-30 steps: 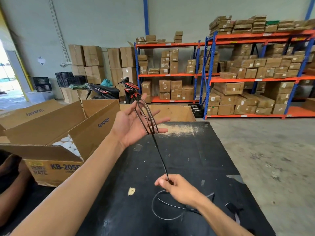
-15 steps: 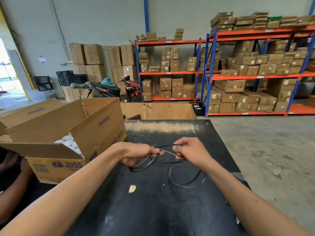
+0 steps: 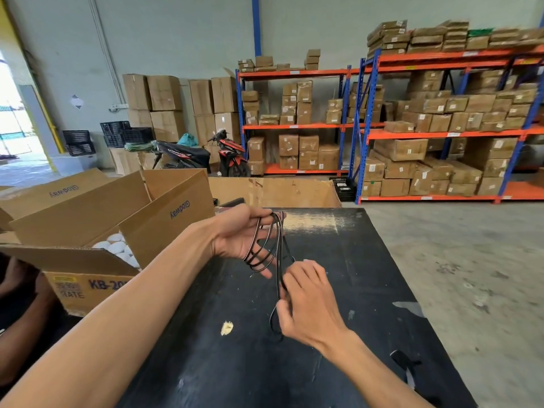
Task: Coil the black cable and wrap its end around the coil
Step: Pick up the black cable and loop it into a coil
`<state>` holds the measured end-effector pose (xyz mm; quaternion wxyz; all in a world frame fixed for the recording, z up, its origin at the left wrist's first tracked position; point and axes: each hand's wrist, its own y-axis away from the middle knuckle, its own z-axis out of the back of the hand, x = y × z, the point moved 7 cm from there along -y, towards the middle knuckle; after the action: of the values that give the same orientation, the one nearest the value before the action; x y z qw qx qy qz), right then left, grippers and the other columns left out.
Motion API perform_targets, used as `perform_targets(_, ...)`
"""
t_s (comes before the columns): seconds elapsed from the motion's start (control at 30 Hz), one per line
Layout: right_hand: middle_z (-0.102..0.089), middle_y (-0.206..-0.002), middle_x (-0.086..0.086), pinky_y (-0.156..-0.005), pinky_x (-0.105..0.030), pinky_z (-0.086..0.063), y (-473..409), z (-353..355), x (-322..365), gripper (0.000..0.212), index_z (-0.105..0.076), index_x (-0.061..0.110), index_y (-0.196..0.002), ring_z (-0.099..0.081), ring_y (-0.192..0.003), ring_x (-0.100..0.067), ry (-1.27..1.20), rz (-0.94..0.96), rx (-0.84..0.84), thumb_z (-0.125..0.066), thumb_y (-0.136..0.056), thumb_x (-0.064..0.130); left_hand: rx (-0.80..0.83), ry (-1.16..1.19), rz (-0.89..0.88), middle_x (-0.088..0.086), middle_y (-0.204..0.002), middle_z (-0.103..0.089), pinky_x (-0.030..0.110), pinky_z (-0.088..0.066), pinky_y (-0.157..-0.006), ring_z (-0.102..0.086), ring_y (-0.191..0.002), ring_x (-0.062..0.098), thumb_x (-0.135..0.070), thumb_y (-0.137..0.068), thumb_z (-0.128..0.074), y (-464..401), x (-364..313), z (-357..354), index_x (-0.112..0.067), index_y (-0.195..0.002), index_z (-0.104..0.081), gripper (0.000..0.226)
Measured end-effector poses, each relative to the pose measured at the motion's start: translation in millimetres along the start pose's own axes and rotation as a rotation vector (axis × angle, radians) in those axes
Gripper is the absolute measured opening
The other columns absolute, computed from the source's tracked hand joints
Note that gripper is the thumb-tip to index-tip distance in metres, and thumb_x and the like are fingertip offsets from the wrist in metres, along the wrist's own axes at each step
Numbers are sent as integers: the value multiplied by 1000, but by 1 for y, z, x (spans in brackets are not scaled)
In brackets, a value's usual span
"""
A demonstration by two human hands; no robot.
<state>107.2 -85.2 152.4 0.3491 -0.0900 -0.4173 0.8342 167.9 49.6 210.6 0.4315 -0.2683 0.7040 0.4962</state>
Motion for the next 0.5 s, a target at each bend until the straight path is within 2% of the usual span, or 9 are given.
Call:
perform_targets(0.03,-55,-72,-4,-95,-36,-45,1,1,2,6,-56,10,-72,-49,-71,-26,-3,36,0,-56,-75,15,1,1,10,7,-149,-50,82,-25,-99,-44,-125,63,-40,-103,-33,2,-2,0,-23,-136,-57,45)
perform_targets(0.07,-53,-64,-3,-89,-35,-48,3,0,4,10,-54,11,-70,-45,-61,-25,-1,54,4,-56,-78,16,-1,-9,21,10,-145,-54,81,-26,-100,-46,-123,64,-40,-103,-32,4,-4,-1,-20,-134,-59,45)
perform_targets(0.13,-51,-50,1,-60,-33,-45,4,-1,3,22,-52,14,-70,-34,-44,-25,59,34,19,-53,-90,20,-23,-63,51,12,-137,-62,78,-30,-102,-49,-119,64,-38,-103,-31,7,-8,-1,-16,-129,-62,46)
perform_targets(0.2,-51,-44,2,-49,-31,-38,2,-3,0,28,-53,17,-70,-38,-35,-26,161,-5,19,-48,-97,24,-45,-113,70,14,-131,-65,74,-35,-101,-51,-117,63,-38,-103,-29,9,-9,-2,-14,-131,-61,48)
perform_targets(0.3,-56,-54,3,-43,-33,-42,6,-14,-3,35,-57,18,-70,-56,-50,-22,206,-97,107,-43,-100,32,-106,-163,76,12,-129,-67,70,-41,-99,-56,-113,60,-38,-103,-29,12,-12,1,-12,-131,-61,50)
perform_targets(0.33,-59,-63,2,-46,-35,-45,7,-18,-7,38,-58,19,-74,-60,-64,-22,173,-148,142,-39,-101,36,-139,-177,70,11,-129,-67,70,-42,-99,-58,-111,60,-37,-103,-29,13,-14,3,-11,-131,-61,49)
perform_targets(0.4,-56,-79,3,-67,-42,-52,11,-29,-19,40,-52,24,-79,-53,-86,-23,-7,-262,229,-28,-102,46,-194,-183,34,9,-132,-66,70,-42,-98,-59,-110,59,-36,-103,-29,12,-17,9,-11,-130,-62,49)
perform_targets(0.47,-45,-78,7,-90,-40,-45,12,-39,-25,36,-39,29,-77,-44,-84,-20,-211,-321,301,-26,-105,48,-199,-139,-57,0,-135,-63,64,-41,-102,-58,-115,55,-37,-102,-30,8,-21,12,-14,-126,-66,49)
perform_targets(0.5,-43,-74,10,-95,-37,-41,9,-37,-22,35,-36,29,-76,-43,-78,-19,-237,-296,303,-28,-106,46,-185,-90,-119,-4,-134,-62,57,-38,-104,-56,-121,52,-38,-102,-32,6,-23,12,-16,-116,-70,47)
